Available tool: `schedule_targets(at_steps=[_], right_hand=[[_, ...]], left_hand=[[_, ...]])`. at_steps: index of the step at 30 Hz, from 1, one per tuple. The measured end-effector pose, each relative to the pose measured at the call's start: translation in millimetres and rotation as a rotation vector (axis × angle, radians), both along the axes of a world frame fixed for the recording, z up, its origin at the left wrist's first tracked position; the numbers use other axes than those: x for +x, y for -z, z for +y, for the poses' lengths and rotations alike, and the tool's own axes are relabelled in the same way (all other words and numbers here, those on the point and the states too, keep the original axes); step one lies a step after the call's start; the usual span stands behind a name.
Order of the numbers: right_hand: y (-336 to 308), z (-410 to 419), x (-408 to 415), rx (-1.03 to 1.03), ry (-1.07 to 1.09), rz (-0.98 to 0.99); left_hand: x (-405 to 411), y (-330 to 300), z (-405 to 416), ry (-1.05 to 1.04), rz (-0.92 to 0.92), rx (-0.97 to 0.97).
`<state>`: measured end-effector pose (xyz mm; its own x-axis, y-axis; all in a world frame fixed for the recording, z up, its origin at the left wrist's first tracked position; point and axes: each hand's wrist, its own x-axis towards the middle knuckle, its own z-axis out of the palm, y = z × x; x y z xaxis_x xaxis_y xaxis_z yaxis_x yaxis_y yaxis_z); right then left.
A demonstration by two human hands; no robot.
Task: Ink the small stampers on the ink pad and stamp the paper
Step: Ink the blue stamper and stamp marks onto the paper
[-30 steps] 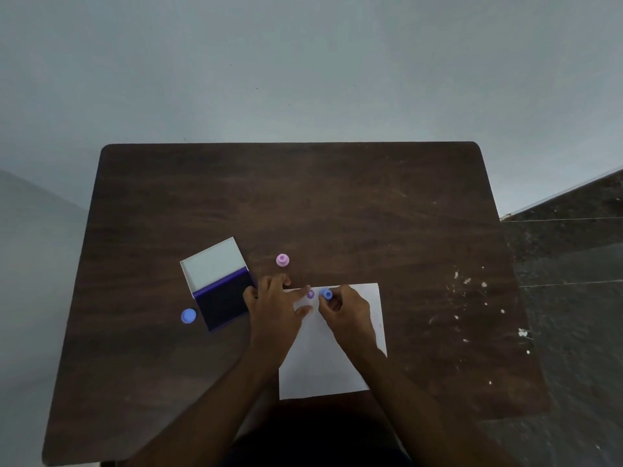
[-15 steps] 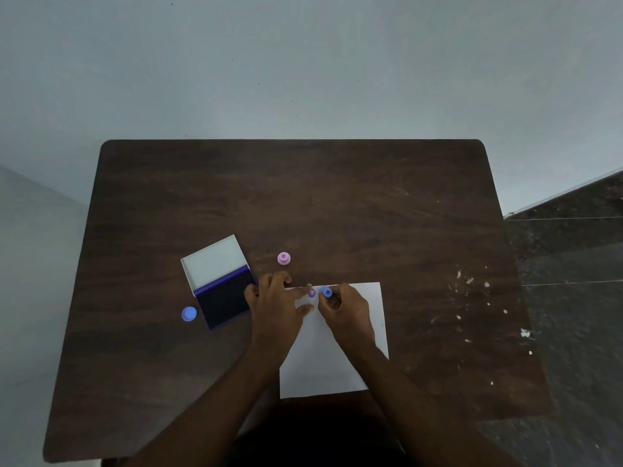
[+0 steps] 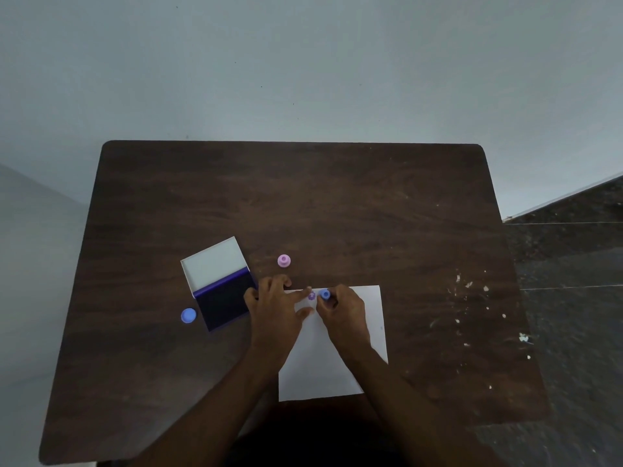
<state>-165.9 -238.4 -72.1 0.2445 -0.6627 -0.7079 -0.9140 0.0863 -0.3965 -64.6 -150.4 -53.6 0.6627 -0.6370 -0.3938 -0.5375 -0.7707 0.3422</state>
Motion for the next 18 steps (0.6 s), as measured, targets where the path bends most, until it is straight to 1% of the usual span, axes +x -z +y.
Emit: schedule_targets(at_steps=[2,8,11,13,15,18], right_hand=[[-2,-1,2,0.009,0.006,0.009],[-10,0,7,0.025,0.011,0.005],[-22,-6,8,-0.021,0.03,-0.012],[-27,-8,3,-0.092,0.101,-0.065],[-30,-7,-4,-0.166,0.224,-0.102],[-32,-9,-11,-0.174,0.348,-0.129]], left_hand=[[-1,-3,-1,-0.019,0.0,-0.002],[-3,-6,-1,-0.041,-0.102,-0.095],[-5,-9,-2,-0.014,-0.134,-0.113],[-5,-10,-3,0.018,-0.145,-0.076],[-5,-12,-4,0.053,-0.165,-0.041],[-5,-16,-2,0.119,-0.235,-0.023]])
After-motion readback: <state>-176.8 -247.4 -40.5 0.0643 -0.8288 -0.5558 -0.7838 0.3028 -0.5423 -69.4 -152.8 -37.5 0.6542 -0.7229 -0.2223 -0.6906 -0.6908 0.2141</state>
